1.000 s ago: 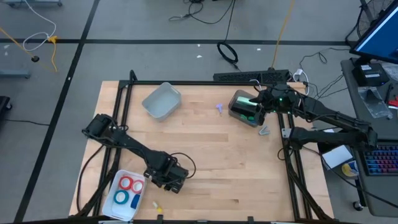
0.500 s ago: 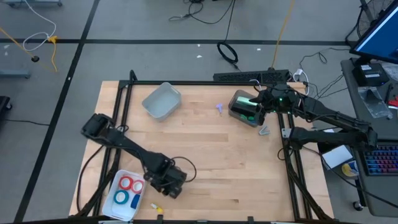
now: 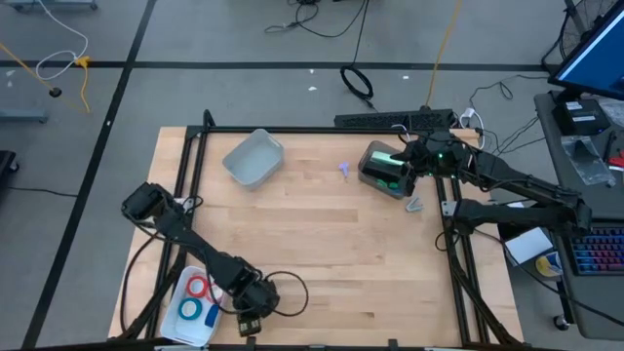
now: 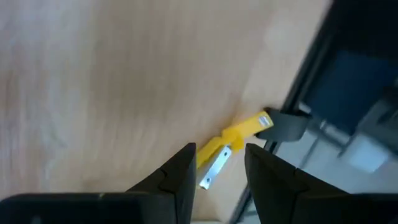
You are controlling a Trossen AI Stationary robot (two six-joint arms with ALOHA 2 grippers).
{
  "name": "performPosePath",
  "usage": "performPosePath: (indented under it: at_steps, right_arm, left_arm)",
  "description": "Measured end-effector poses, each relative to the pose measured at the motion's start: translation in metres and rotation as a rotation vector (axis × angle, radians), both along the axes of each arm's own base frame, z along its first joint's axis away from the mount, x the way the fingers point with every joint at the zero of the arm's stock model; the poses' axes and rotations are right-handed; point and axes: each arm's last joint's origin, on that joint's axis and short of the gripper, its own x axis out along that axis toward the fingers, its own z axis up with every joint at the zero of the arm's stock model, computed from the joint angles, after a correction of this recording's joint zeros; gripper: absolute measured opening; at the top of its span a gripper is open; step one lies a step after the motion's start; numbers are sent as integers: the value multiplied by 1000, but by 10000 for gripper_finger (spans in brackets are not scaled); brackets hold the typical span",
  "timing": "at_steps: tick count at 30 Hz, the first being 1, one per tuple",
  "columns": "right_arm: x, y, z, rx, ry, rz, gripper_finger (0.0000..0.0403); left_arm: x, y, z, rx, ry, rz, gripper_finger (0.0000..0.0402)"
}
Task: Pick and place Stapler, Stapler remover, tape
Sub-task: Put the small yellow stapler into the black bin
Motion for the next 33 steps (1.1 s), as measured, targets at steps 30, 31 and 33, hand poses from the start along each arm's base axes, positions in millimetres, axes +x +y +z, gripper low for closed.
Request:
performPosePath:
  at_steps: [30, 31, 33]
  right_arm:
    - [0, 0, 0, 6, -2, -4, 117]
    - [0, 0, 0, 6, -3, -4, 117]
    - [0, 0, 0, 5, -2, -4, 118]
  left_arm:
    - [-24, -26, -1, 72, -255, -480, 136]
    - [-24, -26, -1, 76, -258, -478, 136]
    - [-23, -25, -1, 78, -262, -479, 136]
